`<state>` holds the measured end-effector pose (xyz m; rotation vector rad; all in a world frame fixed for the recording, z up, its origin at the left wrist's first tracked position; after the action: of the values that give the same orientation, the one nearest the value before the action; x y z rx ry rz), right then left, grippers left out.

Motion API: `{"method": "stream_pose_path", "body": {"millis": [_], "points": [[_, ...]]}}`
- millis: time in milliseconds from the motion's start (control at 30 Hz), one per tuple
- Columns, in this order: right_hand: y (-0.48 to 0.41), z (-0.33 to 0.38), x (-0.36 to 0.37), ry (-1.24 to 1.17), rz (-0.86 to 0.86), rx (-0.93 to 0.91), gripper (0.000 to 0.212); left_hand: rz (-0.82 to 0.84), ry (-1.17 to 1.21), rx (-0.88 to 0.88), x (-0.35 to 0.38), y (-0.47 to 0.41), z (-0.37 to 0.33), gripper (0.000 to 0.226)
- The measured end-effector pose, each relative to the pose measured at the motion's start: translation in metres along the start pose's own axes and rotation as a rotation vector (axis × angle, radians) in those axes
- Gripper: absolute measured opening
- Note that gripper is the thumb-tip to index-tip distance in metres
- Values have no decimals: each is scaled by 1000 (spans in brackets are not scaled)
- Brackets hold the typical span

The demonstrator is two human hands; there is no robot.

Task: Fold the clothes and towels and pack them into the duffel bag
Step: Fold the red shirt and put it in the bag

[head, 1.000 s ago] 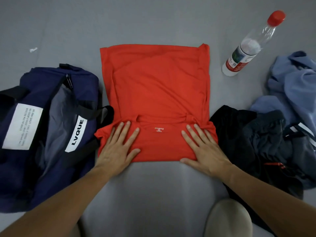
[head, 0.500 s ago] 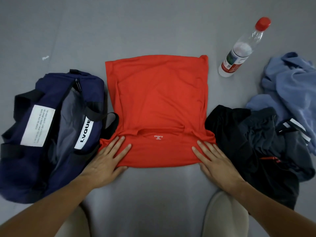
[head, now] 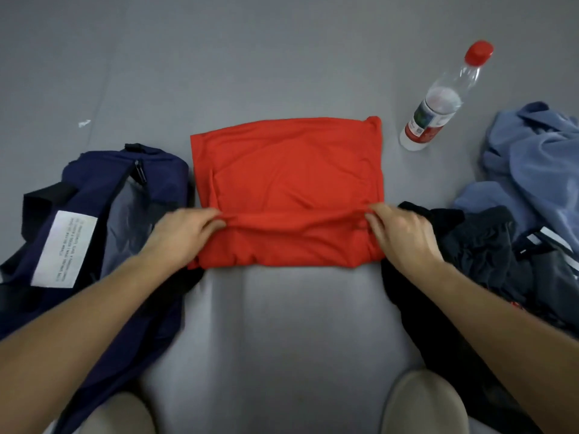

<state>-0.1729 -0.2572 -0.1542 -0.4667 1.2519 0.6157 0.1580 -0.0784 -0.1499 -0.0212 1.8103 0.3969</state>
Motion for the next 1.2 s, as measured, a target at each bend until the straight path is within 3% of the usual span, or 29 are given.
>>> {"method": "stream_pose_path", "body": {"millis": [67,167,233,300,433,600,767,867,1033,1200], "points": [[-25,-6,9,56,9,5,30,-95,-65,-80,2,-25,1,30],[-40,17,26,150,42,-154,46,-177,-179,109,25,-38,-33,46],[-22,35,56,153,231,-250,63,-52,-164,150,54,-36,-49,53],[4,32,82,186,428,-249,78,96,-112,28,82,-26,-40,62],[45,17,92,200,535,-218,91,159,-125,-11,109,13,-26,73],[105,31,96,156,533,-265,91,233,-158,89,121,79,-36,80],[135,23,92,132,502,-310,78,296,-176,178,120,106,-32,107],[133,16,89,161,461,-328,73,297,-180,202,118,106,-29,95],[118,27,69,64,236,-290,49,226,-47,212,98,98,-18,77],[56,17,26,-31,182,-49,16,215,276,-43,42,42,-4,24]]}}
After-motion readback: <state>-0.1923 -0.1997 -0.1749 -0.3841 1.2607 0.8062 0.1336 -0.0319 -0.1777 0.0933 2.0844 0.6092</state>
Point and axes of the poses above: each hand's wrist, its own y-axis away from the middle knuckle, its own x-axis out of the palm, z = x × y, the point moved 7 cm from there along -y, towards the middle knuckle, and after that the axes turned 9 degrees about z, right-handed, at the moved point
